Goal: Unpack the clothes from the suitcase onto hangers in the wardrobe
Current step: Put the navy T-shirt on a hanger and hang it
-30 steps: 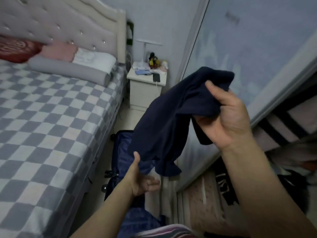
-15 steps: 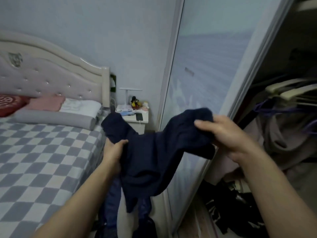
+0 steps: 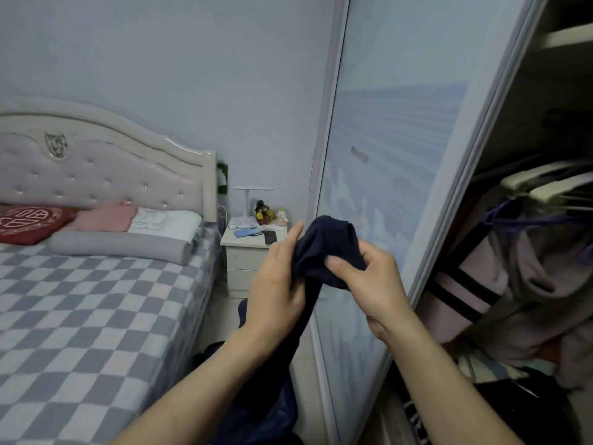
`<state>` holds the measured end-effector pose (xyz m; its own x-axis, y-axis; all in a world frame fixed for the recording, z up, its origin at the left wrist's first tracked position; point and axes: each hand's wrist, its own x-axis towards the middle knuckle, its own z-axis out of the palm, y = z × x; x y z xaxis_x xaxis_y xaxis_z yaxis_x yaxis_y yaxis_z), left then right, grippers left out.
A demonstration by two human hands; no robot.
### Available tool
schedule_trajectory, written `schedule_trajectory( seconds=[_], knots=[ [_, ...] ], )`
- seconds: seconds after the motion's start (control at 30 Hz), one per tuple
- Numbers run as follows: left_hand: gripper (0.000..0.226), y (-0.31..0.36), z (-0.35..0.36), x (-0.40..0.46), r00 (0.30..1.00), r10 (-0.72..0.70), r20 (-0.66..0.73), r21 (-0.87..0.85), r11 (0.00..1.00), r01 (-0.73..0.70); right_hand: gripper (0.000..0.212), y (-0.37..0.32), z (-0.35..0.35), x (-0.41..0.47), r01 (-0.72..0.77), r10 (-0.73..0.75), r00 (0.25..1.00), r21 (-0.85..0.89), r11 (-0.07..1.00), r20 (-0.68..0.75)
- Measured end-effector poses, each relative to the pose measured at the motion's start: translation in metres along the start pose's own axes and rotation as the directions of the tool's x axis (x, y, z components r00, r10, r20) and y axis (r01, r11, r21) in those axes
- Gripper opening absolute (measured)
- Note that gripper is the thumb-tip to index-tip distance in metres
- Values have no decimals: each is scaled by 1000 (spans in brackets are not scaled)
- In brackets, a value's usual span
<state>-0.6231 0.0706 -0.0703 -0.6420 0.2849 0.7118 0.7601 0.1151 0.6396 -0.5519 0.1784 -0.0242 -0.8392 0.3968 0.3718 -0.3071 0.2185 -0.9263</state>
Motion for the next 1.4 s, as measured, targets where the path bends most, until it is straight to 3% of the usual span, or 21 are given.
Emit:
schedule_trajectory(
  seconds=[0.1,0.13,0.17,0.23,0.27,0.43,0.5,0.6,0.67,0.73,0.8,0.83,0.9,0.97,1.03,1.17,1.27,1.4],
  knots=[
    [73,1,-13,-2,987,132,92,28,990,-135,32,0,-6,7,33,-33,999,-2,999,24],
    [74,3,-19,0,978,156,139,-35,988,-153,33,0,-8,9,40,-39,997,-20,999,61],
    [72,6,-27,5,973,130,189,-166,981,-98,35,0,-11,10,44,-41,994,-30,999,98],
    [61,16,-40,22,964,-7,267,-461,877,134,36,-2,-14,12,33,-24,987,-56,998,158],
    [53,19,-44,30,950,-67,305,-499,838,220,36,-3,-15,13,23,-9,982,-75,997,191],
    [14,31,-47,48,792,-177,585,-252,888,385,31,-15,-20,20,5,71,927,-203,979,368],
    [14,32,-42,48,802,-229,551,-206,895,397,26,-16,-19,21,11,76,942,-259,966,326],
    [23,31,-31,48,853,-398,337,-222,847,483,17,-3,-21,29,-30,2,997,-376,926,-75],
    [27,29,-22,48,808,-555,195,-311,747,588,12,1,-20,26,-88,-15,972,-422,902,-234],
    [30,28,-15,48,727,-664,174,-403,625,668,6,3,-12,18,-113,85,990,-278,954,-110],
    [26,32,-7,45,693,-684,226,-451,558,697,9,6,1,9,-165,180,981,-175,971,73],
    [21,35,-3,43,685,-680,260,-447,544,710,15,10,6,7,-165,184,978,-173,971,100],
    [27,38,1,40,656,-671,346,-442,501,744,22,22,10,7,-164,176,983,-202,966,44],
    [41,33,2,40,608,-671,424,-442,432,786,15,27,8,9,-170,174,985,-240,956,-3],
    [33,29,1,39,603,-657,452,-406,451,795,2,28,6,10,-179,184,983,-248,952,-6],
    [22,24,3,36,679,-649,342,-324,597,734,18,30,10,13,-170,186,981,-226,959,56],
    [29,21,1,35,682,-663,308,-351,587,730,21,37,14,14,-173,189,980,-210,962,58],
    [32,10,-1,32,650,-716,256,-409,529,743,24,46,9,22,-376,375,927,95,922,26]
  ],
)
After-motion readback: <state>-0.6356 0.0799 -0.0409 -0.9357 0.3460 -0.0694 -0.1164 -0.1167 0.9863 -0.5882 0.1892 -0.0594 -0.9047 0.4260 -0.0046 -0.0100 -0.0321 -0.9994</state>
